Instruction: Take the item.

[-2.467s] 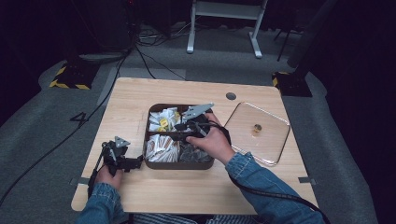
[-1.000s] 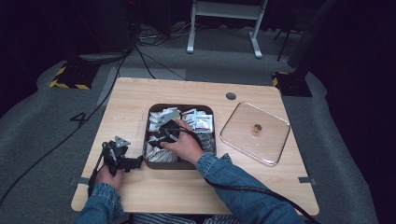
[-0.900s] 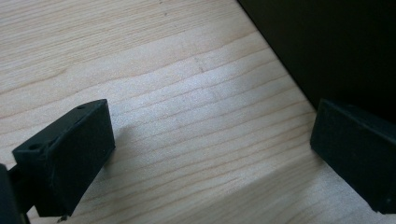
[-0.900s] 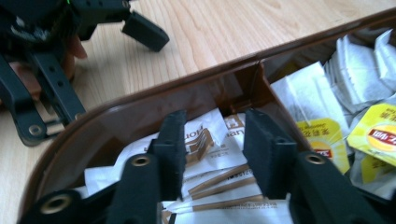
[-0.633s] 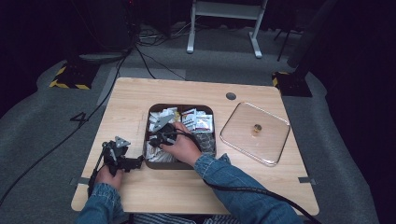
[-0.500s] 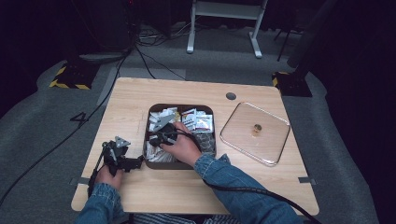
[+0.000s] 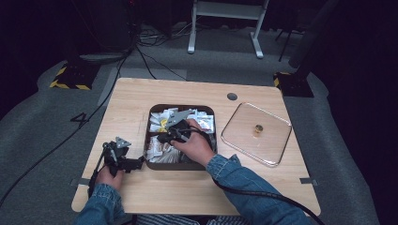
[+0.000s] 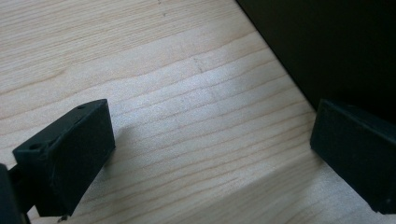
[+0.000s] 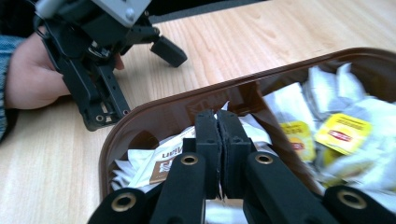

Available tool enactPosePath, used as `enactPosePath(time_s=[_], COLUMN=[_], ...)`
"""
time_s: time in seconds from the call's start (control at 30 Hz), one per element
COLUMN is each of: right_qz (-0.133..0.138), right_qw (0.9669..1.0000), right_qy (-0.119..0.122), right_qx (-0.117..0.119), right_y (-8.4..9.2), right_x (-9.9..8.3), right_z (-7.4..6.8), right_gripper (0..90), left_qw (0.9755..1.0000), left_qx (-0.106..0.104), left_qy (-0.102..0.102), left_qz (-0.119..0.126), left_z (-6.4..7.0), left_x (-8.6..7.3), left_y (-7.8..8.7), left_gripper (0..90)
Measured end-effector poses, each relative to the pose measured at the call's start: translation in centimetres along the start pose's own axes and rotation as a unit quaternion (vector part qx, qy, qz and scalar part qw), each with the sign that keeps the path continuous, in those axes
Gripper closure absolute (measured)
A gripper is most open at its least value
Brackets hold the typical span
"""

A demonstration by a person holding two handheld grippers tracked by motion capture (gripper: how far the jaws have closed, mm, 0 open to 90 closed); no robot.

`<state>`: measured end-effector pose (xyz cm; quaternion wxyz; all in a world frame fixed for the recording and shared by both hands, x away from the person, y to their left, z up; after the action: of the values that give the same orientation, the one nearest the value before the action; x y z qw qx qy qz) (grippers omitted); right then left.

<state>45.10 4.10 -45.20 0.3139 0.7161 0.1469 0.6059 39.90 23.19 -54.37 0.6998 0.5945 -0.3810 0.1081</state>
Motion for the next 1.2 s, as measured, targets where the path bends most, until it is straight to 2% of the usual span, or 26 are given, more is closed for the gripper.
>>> enactPosePath(time_s=[0.23,0.4,0.63,0.97,1.2], right_qz=[0.028,0.036,0.049,0.057,0.061], right_qw=[0.9995,0.9991,0.9982,0.9967,0.9948], right_qy=[-0.012,-0.014,-0.030,-0.045,-0.057], right_qx=[-0.011,-0.018,-0.019,-0.037,-0.059], right_y=[3.3,5.6,8.9,13.6,16.9], right_x=[0.5,0.7,0.6,-1.0,-3.6], right_z=[0.6,1.0,1.1,1.7,2.4], right_gripper=[89.0,89.0,89.0,89.0,89.0], left_qw=[1.0000,1.0000,1.0000,1.0000,1.0000], left_qx=[-0.001,0.001,0.001,0.001,0.001], left_qy=[-0.002,-0.001,-0.001,0.000,-0.001], left_qz=[-0.001,0.000,0.000,0.000,0.000], left_z=[-0.1,0.0,0.0,0.0,0.0], left_x=[0.0,0.0,0.0,0.0,0.0], left_y=[0.0,0.0,0.0,0.0,0.0], left_gripper=[0.0,0.0,0.0,0.0,0.0])
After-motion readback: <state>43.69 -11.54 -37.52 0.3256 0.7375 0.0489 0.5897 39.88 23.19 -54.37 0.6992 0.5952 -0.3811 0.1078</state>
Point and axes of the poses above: each handheld gripper's, and its own axes: y roughly backward along the jaws, x roughly out of its top, z roughly to its right, the point moved 5 cm from there along -y, roughly forward along the jaws, and after that the axes turned 2 degrees about -y, right-handed, at the moved point
